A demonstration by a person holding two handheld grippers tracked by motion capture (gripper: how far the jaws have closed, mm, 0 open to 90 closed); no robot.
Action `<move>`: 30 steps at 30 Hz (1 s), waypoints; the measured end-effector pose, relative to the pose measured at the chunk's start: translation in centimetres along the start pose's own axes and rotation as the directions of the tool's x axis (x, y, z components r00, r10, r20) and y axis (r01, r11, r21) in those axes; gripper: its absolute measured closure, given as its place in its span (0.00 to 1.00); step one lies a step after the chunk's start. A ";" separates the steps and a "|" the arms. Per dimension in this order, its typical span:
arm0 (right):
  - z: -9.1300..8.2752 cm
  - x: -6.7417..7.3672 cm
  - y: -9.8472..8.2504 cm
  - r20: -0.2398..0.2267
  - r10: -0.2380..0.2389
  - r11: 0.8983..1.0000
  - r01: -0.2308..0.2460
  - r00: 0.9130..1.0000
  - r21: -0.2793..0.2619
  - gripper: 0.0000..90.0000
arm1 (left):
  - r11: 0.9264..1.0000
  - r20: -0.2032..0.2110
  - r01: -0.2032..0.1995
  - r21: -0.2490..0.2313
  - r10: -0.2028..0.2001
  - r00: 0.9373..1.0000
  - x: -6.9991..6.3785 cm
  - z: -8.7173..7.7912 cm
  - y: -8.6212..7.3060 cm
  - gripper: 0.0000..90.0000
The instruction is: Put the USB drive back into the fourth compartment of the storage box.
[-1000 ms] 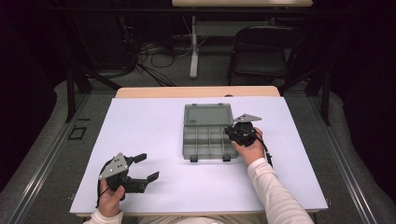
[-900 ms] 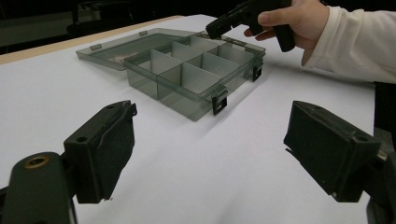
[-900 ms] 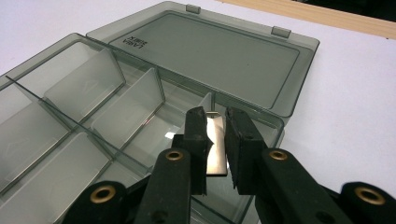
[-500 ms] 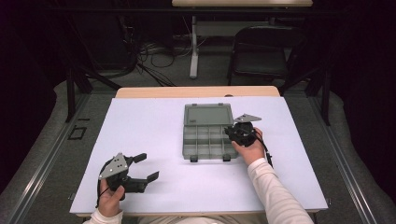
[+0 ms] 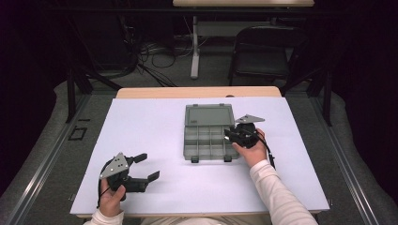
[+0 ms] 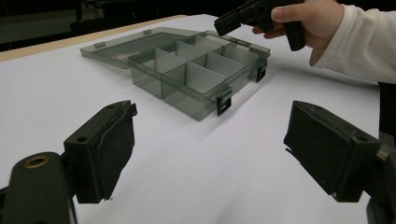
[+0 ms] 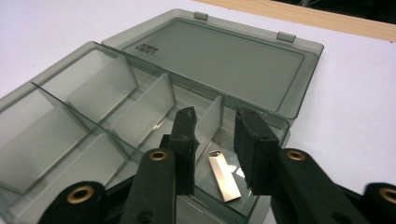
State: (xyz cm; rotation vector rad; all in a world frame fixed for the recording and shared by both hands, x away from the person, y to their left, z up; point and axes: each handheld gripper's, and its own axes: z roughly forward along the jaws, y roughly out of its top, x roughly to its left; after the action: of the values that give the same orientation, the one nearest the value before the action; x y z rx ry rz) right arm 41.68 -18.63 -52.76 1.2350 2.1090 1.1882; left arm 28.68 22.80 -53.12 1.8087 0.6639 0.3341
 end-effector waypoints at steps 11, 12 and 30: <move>-1.7 1.1 0.2 -0.015 -0.009 0.998 0.008 1.000 -0.055 0.54 | 1.000 0.002 -0.002 0.003 0.002 1.000 0.1 -0.1 0.0 0.17; -1.8 1.2 0.2 -0.018 -0.010 0.998 0.009 1.000 -0.058 0.54 | 1.000 0.002 0.000 0.002 0.000 1.000 0.1 -0.1 0.0 0.17; -4.4 2.6 -0.2 -0.099 0.005 0.982 -0.024 0.995 -0.188 0.32 | 1.000 0.006 0.003 -0.005 -0.003 1.000 0.0 0.2 0.1 0.17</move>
State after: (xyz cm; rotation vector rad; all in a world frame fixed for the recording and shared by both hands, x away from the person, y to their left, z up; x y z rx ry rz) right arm 37.18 -18.53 -50.32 1.1293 2.0034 1.4462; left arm 28.83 22.68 -53.09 1.8031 0.6615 0.3280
